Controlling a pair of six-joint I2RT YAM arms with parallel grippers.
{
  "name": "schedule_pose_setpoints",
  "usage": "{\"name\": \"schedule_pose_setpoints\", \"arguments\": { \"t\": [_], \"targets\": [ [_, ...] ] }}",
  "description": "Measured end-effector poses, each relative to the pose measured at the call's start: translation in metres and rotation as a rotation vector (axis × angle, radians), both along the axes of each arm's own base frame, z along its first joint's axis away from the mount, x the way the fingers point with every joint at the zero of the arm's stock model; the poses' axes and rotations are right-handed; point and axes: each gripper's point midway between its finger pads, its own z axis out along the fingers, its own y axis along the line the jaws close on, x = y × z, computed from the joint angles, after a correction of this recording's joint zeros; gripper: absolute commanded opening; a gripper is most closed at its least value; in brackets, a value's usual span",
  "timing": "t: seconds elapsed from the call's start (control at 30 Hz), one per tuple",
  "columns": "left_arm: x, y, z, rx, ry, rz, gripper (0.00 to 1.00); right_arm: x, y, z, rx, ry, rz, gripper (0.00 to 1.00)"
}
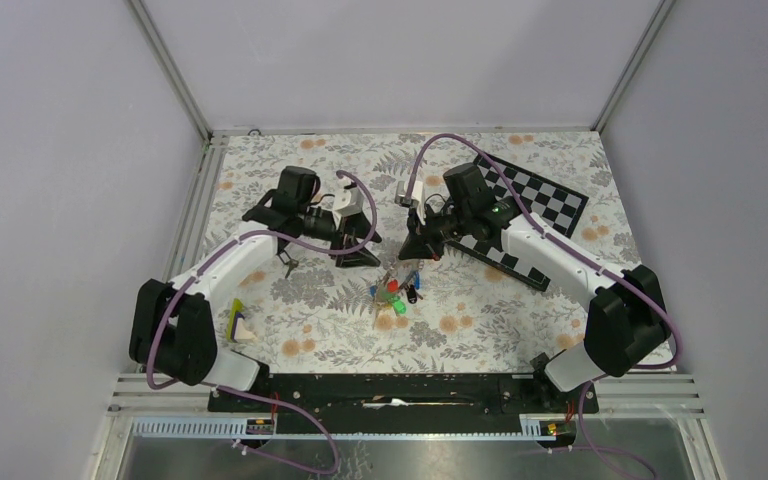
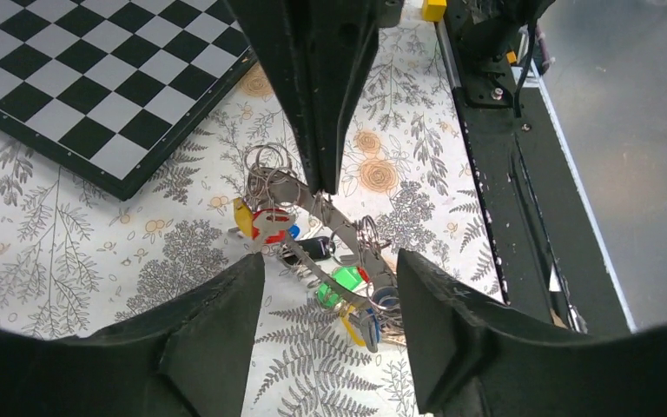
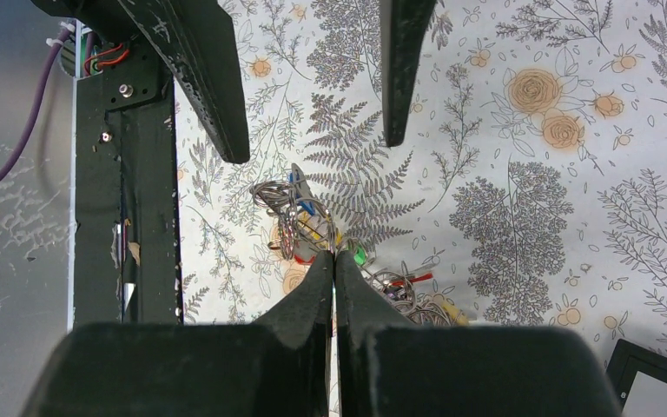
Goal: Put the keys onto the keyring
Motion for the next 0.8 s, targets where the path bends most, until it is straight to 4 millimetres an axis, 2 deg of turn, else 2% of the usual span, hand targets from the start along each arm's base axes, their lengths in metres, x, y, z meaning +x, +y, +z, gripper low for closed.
{"name": "schedule_pose_setpoints", "arguments": {
  "t": [0.13,0.3,0.53,0.8],
  "targets": [
    [0.007,-0.005,0.004,-0.022,0.03,0.024,0.64,0.0,0.0,0.0,0.0,0.002,0.0,0.0],
    [0.009,-0.019,0.008,-0.053,0.048,0.019,0.55,-0.001,0.0,0.0,0.001,0.003,0.002,0.0],
    [0.009,-0.032,-0.004,-0.047,0.096,0.001,0.49,-0.003,0.001,0.001,0.012,0.01,0.014,0.0],
    [0.005,-0.035,-0.01,-0.041,0.113,-0.009,0.28,-0.004,0.001,0.001,0.014,0.012,0.016,0.0]
  ]
}}
